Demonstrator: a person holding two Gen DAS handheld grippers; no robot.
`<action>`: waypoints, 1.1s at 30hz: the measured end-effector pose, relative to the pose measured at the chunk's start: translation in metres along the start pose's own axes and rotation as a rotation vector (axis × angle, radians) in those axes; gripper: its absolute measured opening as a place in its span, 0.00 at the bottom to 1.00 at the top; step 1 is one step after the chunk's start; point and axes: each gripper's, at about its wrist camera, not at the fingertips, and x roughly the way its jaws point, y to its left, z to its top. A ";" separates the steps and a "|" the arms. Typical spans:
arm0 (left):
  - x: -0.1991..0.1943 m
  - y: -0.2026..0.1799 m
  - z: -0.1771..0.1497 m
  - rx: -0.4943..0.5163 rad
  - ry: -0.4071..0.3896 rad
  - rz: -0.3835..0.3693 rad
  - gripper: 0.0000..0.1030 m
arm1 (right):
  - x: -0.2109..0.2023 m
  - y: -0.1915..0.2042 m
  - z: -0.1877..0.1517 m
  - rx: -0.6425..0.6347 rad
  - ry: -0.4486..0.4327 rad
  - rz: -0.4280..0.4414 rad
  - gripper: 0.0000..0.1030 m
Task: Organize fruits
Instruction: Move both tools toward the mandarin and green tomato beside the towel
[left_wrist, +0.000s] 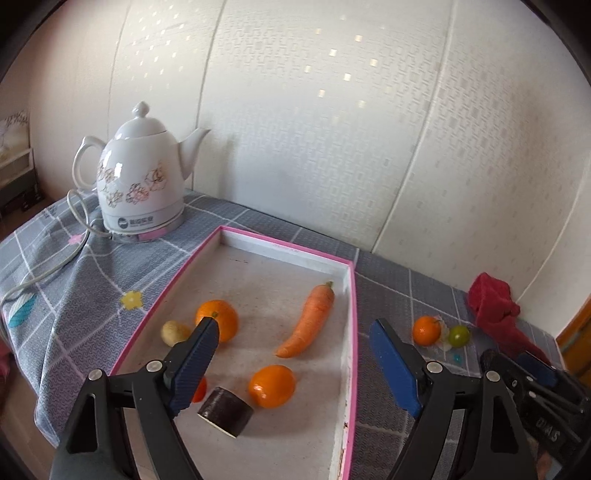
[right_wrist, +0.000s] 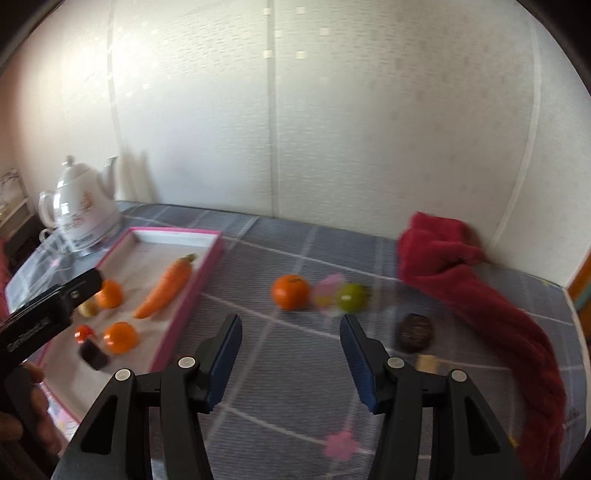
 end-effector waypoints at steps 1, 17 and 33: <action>-0.001 -0.004 -0.001 0.016 -0.003 -0.003 0.81 | 0.000 -0.008 -0.001 0.018 0.006 -0.005 0.54; -0.005 -0.070 -0.032 0.225 0.036 -0.093 0.82 | 0.012 -0.095 -0.015 0.329 0.065 -0.013 0.52; 0.010 -0.085 -0.047 0.226 0.148 -0.189 0.94 | 0.027 -0.187 -0.051 0.792 0.141 0.036 0.52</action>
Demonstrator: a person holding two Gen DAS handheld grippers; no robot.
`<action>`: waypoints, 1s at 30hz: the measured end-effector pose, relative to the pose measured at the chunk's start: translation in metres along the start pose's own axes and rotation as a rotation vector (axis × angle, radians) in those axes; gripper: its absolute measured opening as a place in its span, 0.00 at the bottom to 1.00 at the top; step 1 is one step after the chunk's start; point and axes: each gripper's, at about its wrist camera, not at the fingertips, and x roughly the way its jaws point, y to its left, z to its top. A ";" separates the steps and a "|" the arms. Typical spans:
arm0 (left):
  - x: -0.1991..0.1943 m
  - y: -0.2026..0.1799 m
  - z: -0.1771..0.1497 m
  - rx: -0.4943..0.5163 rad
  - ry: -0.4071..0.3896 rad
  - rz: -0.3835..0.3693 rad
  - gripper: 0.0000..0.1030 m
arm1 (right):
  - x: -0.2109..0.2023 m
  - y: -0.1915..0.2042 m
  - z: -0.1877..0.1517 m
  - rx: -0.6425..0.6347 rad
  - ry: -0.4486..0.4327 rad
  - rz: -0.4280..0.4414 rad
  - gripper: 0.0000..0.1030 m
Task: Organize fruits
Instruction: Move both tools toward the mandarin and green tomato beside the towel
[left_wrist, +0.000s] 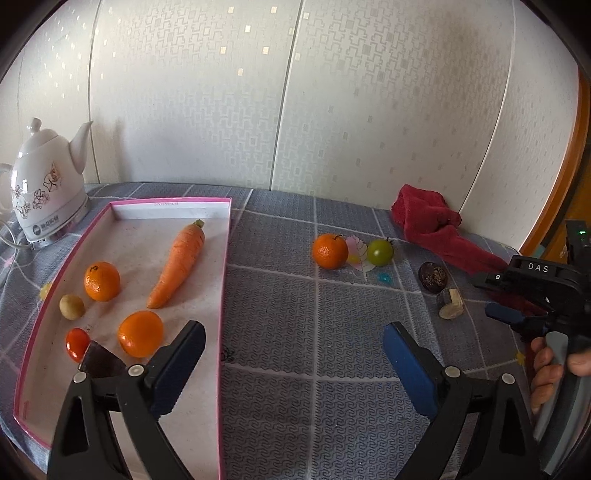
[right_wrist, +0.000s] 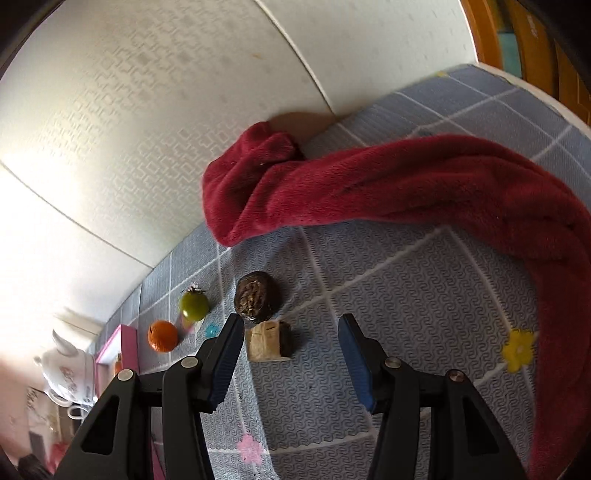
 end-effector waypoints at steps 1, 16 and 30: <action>0.000 -0.001 0.000 0.002 0.001 -0.001 0.94 | 0.000 -0.001 0.000 0.003 0.002 -0.002 0.52; 0.007 -0.008 -0.007 0.031 0.050 -0.011 0.76 | 0.006 0.024 -0.002 -0.116 0.025 0.088 0.52; 0.009 -0.006 -0.004 0.000 0.049 0.001 0.66 | 0.018 0.056 -0.011 -0.261 0.057 0.072 0.52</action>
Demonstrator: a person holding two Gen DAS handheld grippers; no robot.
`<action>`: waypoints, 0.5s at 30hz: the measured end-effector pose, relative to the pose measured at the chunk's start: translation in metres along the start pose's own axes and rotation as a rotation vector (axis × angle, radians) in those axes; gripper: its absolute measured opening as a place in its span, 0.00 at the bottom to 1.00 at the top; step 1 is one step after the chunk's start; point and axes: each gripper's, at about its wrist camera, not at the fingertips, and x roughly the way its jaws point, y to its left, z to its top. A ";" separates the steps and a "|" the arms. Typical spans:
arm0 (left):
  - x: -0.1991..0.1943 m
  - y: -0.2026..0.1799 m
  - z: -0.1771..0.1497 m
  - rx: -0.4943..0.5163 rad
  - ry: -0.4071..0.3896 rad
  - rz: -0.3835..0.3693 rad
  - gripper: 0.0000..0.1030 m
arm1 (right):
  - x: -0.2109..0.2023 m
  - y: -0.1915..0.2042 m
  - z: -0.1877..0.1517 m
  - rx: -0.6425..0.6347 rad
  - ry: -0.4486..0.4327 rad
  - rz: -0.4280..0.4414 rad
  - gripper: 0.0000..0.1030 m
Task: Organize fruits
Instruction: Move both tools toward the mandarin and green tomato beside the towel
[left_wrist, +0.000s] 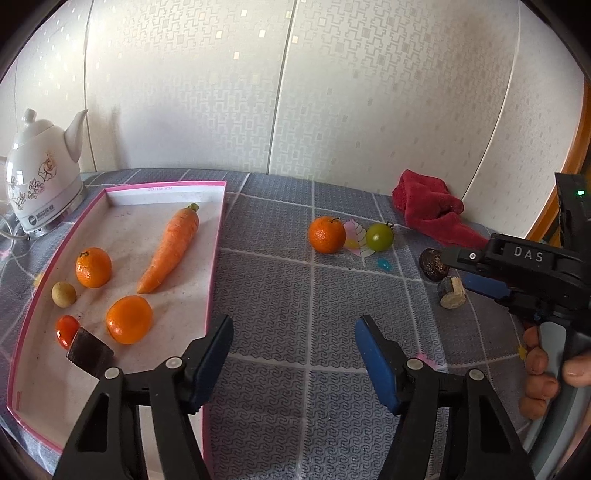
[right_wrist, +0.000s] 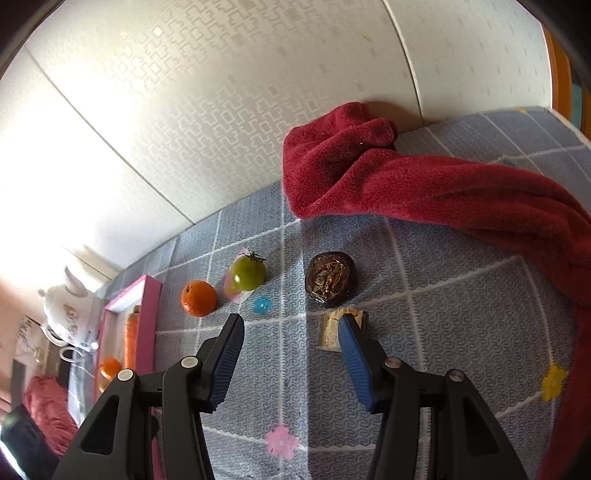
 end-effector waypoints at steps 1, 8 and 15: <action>0.000 0.000 0.000 0.002 0.004 -0.005 0.66 | 0.001 0.002 0.000 -0.016 -0.001 -0.002 0.51; 0.007 0.004 0.006 -0.035 0.007 -0.012 0.60 | 0.007 0.020 0.000 -0.125 -0.025 -0.036 0.37; 0.014 0.000 0.022 -0.018 -0.019 0.015 0.60 | 0.027 0.036 0.011 -0.160 -0.015 -0.012 0.37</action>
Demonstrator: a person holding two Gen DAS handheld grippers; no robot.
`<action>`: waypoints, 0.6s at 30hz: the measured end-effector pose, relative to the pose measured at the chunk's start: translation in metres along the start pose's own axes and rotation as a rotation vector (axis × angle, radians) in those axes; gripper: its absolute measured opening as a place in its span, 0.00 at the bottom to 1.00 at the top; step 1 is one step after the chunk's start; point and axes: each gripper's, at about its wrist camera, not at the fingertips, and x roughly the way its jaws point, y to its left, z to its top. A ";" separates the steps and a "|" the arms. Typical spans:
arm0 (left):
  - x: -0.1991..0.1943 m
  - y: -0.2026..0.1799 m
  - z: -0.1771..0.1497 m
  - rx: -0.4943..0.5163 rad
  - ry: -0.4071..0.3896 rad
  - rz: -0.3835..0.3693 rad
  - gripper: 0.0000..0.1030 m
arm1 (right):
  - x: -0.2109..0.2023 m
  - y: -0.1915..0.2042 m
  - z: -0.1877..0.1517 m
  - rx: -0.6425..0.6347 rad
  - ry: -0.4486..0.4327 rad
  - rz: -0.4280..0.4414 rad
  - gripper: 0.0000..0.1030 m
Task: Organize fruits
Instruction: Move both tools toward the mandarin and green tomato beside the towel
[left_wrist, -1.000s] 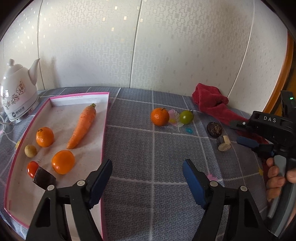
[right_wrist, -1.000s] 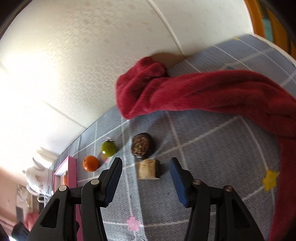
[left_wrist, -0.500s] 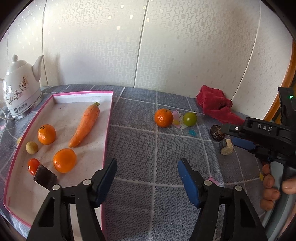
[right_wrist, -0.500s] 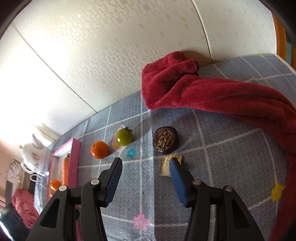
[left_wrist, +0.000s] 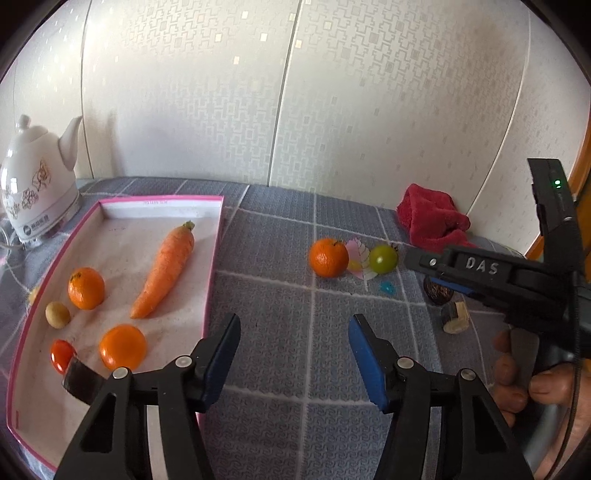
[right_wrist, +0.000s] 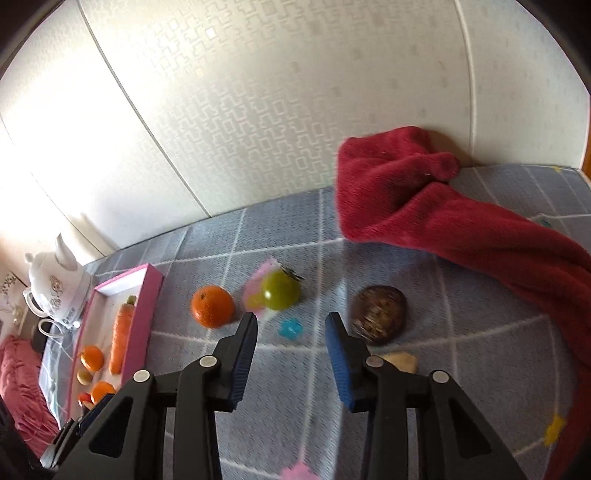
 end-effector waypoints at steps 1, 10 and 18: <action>0.002 0.000 0.003 0.000 -0.001 0.003 0.60 | 0.004 0.001 0.002 0.003 0.006 0.007 0.37; 0.027 0.006 0.019 -0.037 0.030 0.014 0.59 | 0.033 0.011 0.011 -0.018 0.035 -0.006 0.40; 0.049 0.009 0.029 -0.089 0.071 0.001 0.59 | 0.054 0.019 0.013 -0.052 0.060 -0.025 0.42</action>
